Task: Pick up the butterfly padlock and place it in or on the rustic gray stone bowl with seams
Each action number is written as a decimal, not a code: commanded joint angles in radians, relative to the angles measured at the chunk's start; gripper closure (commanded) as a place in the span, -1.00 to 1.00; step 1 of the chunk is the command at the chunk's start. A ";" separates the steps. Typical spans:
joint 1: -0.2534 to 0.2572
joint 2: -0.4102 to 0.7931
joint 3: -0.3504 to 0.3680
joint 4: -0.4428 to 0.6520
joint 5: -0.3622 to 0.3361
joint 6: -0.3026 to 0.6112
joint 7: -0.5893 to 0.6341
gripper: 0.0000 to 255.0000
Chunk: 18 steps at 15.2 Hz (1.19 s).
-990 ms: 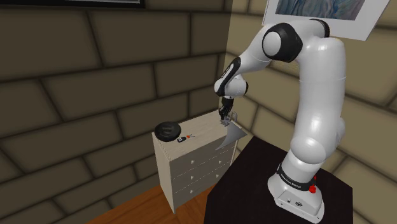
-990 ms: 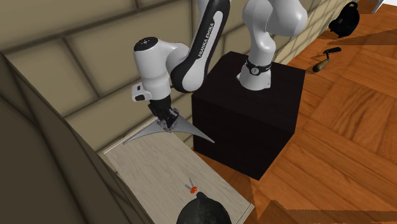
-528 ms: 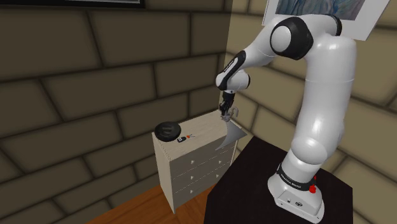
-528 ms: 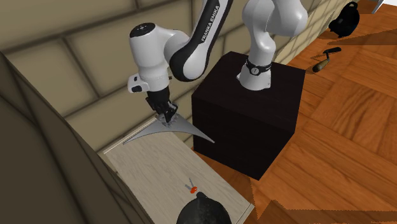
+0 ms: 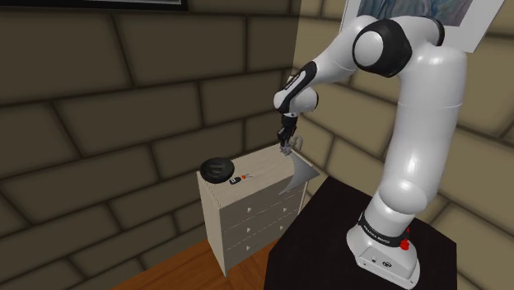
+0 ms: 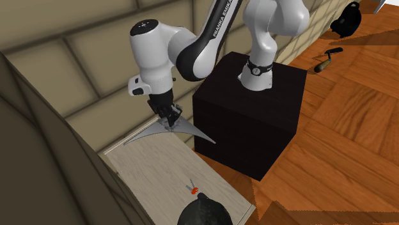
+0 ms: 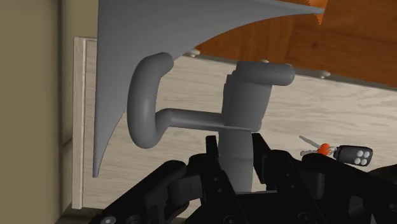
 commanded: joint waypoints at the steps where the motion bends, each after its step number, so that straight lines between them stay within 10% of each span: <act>1: 0.029 0.019 0.016 0.035 -0.002 -0.013 0.050 1.00; 18: 0.232 0.285 0.116 0.468 -0.014 -0.158 0.403 1.00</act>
